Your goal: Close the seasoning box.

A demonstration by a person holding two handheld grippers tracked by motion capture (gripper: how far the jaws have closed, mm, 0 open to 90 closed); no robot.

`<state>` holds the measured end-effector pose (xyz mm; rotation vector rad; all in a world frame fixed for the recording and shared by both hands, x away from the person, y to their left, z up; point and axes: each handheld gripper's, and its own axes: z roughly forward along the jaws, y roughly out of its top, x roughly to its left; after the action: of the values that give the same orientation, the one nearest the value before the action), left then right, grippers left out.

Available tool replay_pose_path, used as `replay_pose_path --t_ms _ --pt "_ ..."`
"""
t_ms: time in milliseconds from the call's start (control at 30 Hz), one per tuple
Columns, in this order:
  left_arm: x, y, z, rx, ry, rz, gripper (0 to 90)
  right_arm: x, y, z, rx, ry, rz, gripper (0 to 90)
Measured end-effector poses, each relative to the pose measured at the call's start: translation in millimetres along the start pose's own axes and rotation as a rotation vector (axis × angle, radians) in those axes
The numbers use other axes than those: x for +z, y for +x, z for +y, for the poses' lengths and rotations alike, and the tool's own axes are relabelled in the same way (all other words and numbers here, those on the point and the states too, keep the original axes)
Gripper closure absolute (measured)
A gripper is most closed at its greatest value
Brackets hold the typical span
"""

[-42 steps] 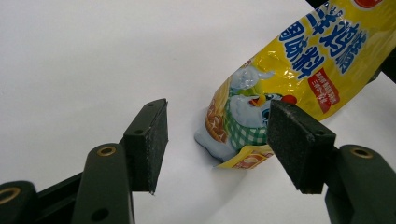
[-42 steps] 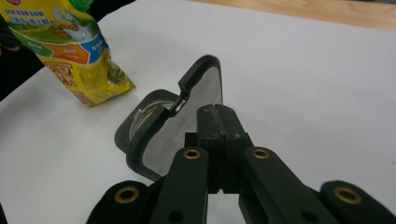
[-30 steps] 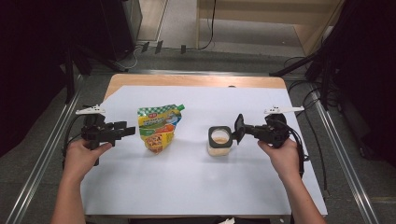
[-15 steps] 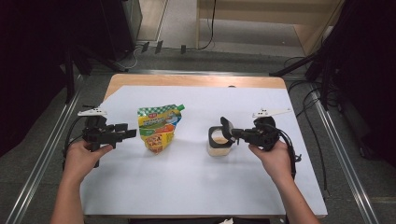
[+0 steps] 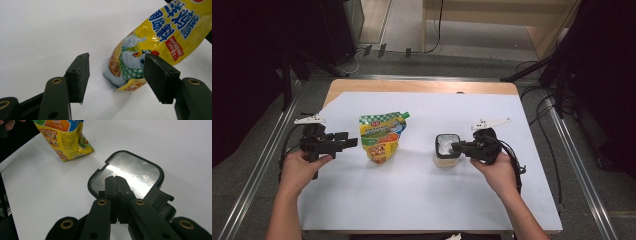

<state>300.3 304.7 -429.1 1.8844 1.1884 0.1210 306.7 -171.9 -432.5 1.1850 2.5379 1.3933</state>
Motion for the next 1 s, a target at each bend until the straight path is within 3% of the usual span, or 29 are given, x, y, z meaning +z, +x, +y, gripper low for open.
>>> replay_pose_path --t_ms 267,533,800,900,1000 --pt "2.1 -0.6 -0.4 0.001 0.011 0.000 38.9 -3.7 -2.8 -0.4 -0.017 -0.034 -0.003 76.2" --pt "3.5 0.1 -0.5 -0.003 0.020 0.006 38.5 -15.4 -16.4 -3.3 -0.017 -0.078 -0.031 58.3" --pt "5.4 0.0 -0.8 0.004 0.030 0.015 38.4 -27.7 -33.8 -12.2 -0.033 -0.139 -0.110 47.0" --pt "5.8 0.3 -0.7 0.005 0.034 0.017 38.5 -31.6 -42.1 -19.7 -0.068 -0.187 -0.160 42.7" --pt "6.0 0.3 -0.8 0.006 0.036 0.018 38.5 -35.9 -52.2 -26.3 -0.046 -0.194 -0.190 41.5"
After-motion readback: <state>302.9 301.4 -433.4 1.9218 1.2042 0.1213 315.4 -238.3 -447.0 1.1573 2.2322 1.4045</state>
